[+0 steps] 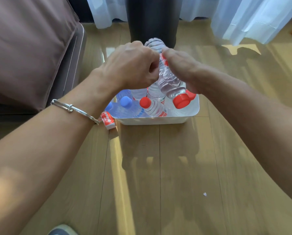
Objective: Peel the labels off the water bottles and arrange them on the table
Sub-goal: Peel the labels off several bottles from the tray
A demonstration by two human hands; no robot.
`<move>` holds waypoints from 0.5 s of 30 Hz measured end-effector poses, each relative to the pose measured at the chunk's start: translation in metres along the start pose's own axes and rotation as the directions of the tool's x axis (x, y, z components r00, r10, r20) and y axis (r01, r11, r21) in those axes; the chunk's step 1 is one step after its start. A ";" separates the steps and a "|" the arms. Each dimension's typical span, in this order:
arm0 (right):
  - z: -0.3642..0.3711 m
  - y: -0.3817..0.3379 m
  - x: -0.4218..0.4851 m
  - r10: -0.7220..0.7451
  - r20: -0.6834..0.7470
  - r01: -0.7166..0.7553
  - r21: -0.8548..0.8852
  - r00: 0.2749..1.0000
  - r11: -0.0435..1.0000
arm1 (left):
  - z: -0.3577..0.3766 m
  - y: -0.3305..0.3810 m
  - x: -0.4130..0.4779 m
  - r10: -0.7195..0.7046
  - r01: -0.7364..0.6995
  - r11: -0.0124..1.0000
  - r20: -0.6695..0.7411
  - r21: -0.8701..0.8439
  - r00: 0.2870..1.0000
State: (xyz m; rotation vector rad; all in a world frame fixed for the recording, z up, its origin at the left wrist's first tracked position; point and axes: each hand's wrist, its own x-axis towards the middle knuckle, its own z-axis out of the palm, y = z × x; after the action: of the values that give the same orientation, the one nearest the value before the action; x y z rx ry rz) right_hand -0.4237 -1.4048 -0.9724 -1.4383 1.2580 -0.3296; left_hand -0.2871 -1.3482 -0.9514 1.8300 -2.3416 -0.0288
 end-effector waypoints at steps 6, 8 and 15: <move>0.005 0.000 -0.005 0.040 -0.030 -0.042 -0.070 0.999 0.997 | 0.001 0.004 -0.009 0.051 -0.046 0.994 -0.051 0.103 0.997; 0.005 0.003 -0.003 0.024 -0.034 -0.027 -0.067 0.999 0.997 | 0.001 0.002 -0.009 0.077 -0.069 0.993 -0.079 0.093 0.994; 0.003 -0.002 -0.004 -0.069 -0.039 0.073 0.110 0.997 0.991 | -0.004 0.003 -0.002 0.050 -0.055 0.998 -0.182 -0.026 0.982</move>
State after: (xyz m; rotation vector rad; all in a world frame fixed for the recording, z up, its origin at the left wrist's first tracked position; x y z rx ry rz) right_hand -0.4222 -1.4002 -0.9692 -1.3887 1.1992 -0.4681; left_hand -0.2890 -1.3448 -0.9478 1.6792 -2.2494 0.1039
